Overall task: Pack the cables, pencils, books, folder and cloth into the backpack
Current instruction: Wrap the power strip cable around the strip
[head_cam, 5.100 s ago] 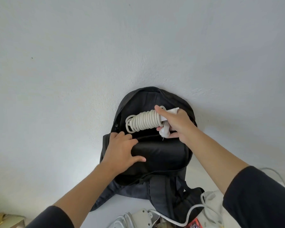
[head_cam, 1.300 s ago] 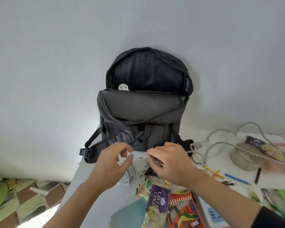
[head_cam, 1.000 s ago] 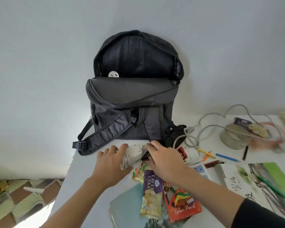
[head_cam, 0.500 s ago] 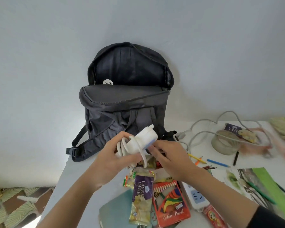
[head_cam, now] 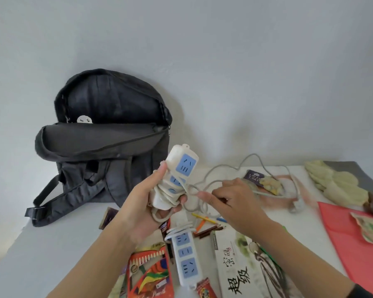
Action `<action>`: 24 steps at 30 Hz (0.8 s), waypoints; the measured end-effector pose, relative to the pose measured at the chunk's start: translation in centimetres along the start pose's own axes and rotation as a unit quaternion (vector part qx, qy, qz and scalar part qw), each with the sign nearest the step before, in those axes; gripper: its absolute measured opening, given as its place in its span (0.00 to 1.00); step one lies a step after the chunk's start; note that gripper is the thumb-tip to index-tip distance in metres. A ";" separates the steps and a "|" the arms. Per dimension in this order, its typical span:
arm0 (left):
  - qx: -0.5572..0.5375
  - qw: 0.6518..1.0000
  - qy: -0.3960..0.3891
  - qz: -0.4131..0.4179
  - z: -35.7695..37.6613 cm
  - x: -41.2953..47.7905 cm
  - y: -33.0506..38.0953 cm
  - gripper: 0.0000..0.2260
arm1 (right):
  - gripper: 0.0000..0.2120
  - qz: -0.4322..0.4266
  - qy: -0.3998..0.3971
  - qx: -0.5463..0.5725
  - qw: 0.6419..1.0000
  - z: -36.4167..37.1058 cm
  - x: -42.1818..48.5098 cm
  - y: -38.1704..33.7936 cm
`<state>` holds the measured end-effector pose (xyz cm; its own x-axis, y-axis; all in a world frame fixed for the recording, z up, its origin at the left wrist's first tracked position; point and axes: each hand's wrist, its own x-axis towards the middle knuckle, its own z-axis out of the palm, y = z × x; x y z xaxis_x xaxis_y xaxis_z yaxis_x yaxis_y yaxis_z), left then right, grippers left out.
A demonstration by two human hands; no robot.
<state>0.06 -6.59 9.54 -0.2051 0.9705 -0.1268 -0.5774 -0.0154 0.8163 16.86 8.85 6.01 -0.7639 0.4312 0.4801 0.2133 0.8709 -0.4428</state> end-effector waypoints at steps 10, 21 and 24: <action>0.018 0.999 0.006 -0.027 3.6 3.2 -2.9 0.28 | 0.27 0.236 -0.272 0.294 0.885 -5.0 1.9 4.2; 0.331 0.940 0.071 -0.045 5.1 4.8 -4.8 0.24 | 0.13 0.277 -0.216 0.318 0.880 -6.9 4.5 5.2; 0.387 0.916 0.098 -0.034 5.2 5.9 -5.3 0.27 | 0.14 0.130 -0.183 0.094 0.970 -6.0 4.0 3.7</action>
<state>6.01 0.47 7.45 -0.3717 0.8997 -0.2290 0.1246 0.2928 0.9480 18.25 15.18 10.86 -0.8716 0.4878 0.0482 0.3391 0.6711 -0.6593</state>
